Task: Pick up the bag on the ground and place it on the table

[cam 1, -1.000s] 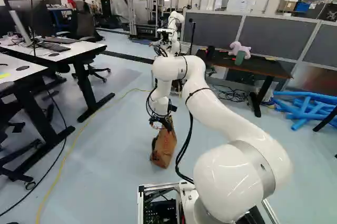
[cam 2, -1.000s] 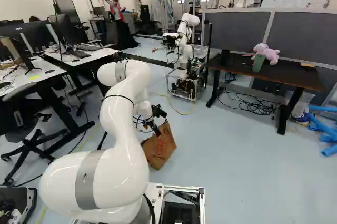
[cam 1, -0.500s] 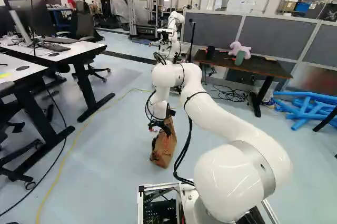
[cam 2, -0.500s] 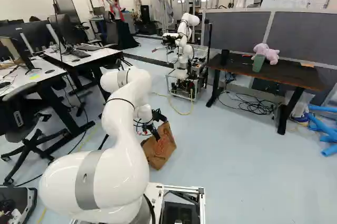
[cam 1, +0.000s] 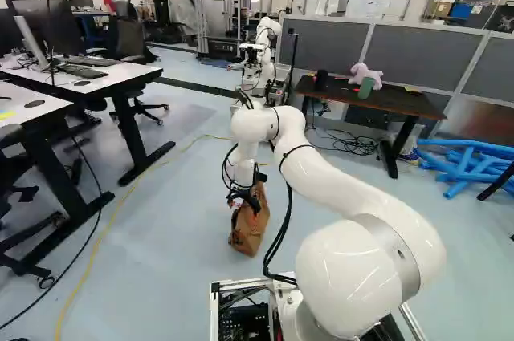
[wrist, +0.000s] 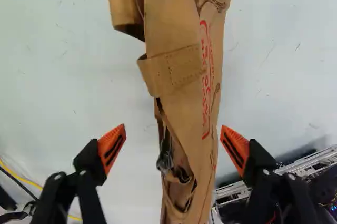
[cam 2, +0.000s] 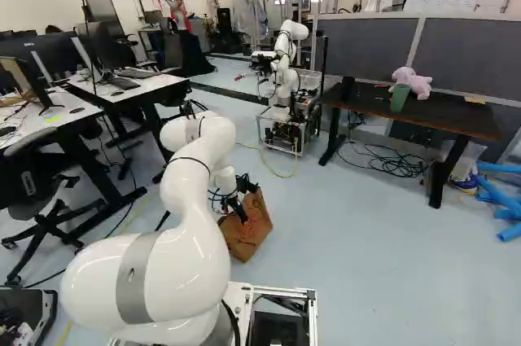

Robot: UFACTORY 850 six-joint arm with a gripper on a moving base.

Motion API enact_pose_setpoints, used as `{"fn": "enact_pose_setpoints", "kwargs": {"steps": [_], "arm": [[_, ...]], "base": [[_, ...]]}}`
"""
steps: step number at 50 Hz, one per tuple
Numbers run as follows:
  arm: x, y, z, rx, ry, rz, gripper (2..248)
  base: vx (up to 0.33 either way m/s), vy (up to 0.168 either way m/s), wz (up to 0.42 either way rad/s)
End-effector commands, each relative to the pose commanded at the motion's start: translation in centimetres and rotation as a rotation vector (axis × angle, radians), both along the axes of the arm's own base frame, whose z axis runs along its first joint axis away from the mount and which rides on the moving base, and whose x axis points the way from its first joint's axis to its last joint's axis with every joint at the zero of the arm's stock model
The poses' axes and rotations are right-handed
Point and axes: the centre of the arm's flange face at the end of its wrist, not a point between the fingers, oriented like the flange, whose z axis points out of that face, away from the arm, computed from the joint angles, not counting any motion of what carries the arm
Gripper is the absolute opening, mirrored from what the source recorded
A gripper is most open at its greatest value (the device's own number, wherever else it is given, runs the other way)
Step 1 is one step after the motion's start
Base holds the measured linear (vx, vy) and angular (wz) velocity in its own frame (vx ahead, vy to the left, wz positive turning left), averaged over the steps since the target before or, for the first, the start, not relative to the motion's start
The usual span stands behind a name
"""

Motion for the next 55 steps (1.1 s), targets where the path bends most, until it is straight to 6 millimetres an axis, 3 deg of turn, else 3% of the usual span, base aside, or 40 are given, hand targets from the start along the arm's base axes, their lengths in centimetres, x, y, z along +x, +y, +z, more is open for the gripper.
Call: {"fn": "enact_pose_setpoints", "kwargs": {"steps": [1,2,7,8,12,13,17,18,22,23,28,29,55], "arm": [[0.00,0.00,-0.03,0.000,0.000,0.000,243],[0.00,0.00,-0.06,0.000,0.000,0.000,210],[0.00,0.00,-0.12,0.000,0.000,0.000,210],[0.00,0.00,-0.13,0.000,0.000,0.000,172],[0.00,0.00,-0.14,0.000,0.000,0.000,172],[0.00,0.00,-0.14,0.000,0.000,0.000,135],[0.00,0.00,-0.14,0.000,0.000,0.000,135],[0.00,0.00,-0.14,0.000,0.000,0.000,97],[0.00,0.00,-0.14,0.000,0.000,0.000,97],[0.00,0.00,-0.14,0.000,0.000,0.000,59],[0.00,0.00,-0.14,0.000,0.000,0.000,59],[0.00,0.00,-0.14,0.000,0.000,0.000,26],[-0.12,0.04,0.02,0.000,0.002,0.001,23]], "base": [[0.000,0.000,0.000],[0.000,0.000,0.000],[0.000,0.000,0.000],[0.000,0.000,0.000],[0.000,0.000,0.000],[0.000,0.000,0.000],[0.000,0.000,0.000],[0.000,0.000,0.000],[0.000,0.000,0.000],[0.000,0.000,0.000],[0.000,0.000,0.000],[0.000,0.000,0.000],[0.000,0.000,0.000]]}}
